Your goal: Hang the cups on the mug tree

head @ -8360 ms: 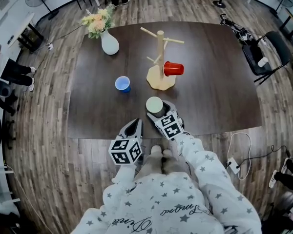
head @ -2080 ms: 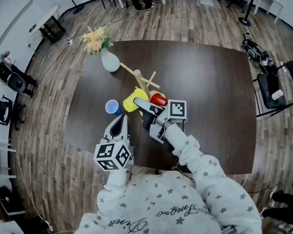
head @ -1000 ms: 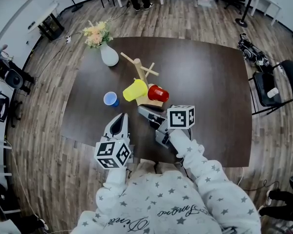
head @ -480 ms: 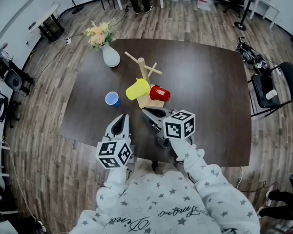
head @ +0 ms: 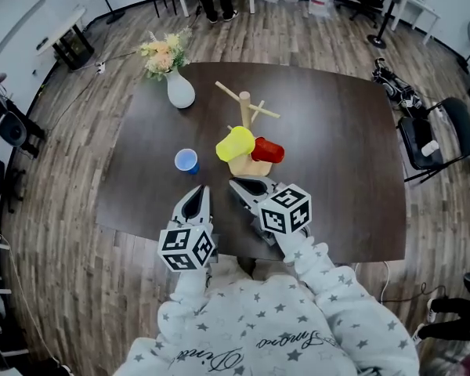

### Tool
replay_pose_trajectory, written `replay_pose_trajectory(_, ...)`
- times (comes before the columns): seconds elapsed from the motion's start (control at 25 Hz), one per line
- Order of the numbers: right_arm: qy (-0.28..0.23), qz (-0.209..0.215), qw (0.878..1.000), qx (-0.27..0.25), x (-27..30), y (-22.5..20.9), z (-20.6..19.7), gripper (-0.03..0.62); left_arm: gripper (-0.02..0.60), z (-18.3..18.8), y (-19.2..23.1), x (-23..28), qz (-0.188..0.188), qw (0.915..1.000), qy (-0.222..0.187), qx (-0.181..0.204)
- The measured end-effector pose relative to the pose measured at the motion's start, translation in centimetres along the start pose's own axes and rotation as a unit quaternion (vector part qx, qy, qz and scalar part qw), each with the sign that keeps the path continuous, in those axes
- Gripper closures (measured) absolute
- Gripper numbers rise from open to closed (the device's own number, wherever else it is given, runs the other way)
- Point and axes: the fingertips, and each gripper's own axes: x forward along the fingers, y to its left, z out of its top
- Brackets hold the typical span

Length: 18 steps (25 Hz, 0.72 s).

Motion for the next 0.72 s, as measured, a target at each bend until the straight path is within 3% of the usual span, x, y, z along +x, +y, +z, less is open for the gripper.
replay_pose_trajectory(0.28, 0.014, -0.052, 0.998, -0.037, 3.3, 0.5, -1.3, 0.576, 0.557, -0.4, 4.1, 0.0, -0.022, 0.9995, 0.022, -0.003)
replay_pose_trajectory(0.72, 0.025, -0.115, 0.992, -0.051, 8.5, 0.6, -2.9, 0.574, 0.557, -1.1, 9.3, 1.0, -0.069, 0.9960, 0.055, -0.004)
